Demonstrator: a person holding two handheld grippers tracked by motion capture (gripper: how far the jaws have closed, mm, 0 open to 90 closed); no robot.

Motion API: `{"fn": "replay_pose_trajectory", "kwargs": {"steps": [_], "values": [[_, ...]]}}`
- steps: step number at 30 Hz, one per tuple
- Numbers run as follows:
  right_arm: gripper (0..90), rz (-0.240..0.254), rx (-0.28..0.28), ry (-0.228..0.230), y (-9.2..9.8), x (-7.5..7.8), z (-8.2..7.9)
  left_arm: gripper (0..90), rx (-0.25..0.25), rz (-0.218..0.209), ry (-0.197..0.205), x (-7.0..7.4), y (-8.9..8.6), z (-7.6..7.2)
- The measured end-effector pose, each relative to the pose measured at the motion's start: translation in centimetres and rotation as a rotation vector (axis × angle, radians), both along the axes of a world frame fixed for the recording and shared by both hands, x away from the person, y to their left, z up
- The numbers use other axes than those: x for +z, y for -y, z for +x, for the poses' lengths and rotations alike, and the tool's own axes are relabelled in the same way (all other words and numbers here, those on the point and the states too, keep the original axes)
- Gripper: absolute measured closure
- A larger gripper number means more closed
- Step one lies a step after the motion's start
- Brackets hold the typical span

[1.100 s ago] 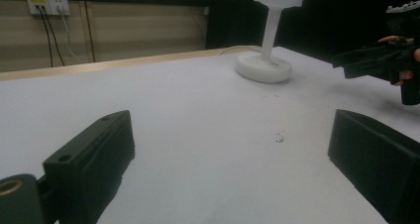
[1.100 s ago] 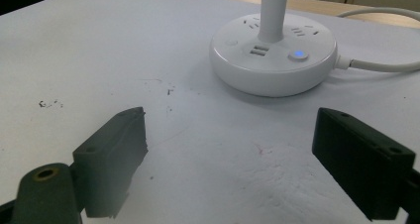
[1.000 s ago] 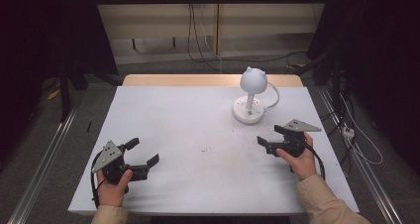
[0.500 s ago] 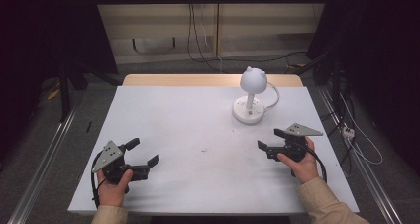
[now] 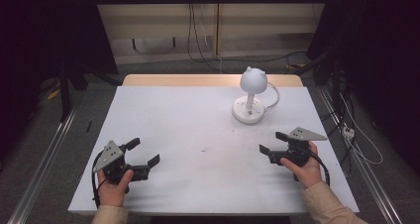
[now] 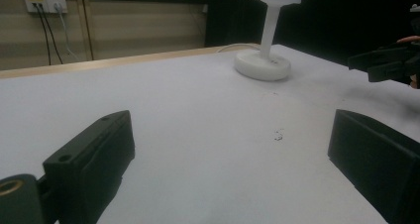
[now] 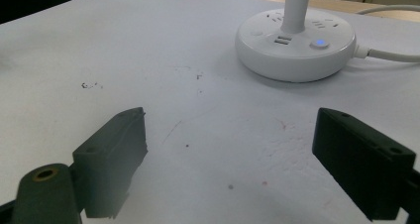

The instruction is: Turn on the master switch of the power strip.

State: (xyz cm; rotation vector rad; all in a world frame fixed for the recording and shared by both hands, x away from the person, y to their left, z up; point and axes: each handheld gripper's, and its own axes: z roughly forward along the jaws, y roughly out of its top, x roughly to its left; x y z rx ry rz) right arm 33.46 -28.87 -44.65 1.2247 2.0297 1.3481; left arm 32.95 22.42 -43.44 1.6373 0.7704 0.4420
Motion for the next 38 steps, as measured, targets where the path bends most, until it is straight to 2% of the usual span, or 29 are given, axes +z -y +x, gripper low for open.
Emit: {"fn": "replay_pose_trajectory", "kwargs": {"steps": [27,38], "values": [[11.5,0.020,0.010,-0.001,1.1,0.2,-2.8,3.8,-0.006,0.013,-0.008,-0.1,0.3,0.0],[11.5,0.004,0.029,-0.009,1.1,-0.3,-4.1,3.9,0.000,0.029,-0.014,-0.1,0.4,0.1]]}}
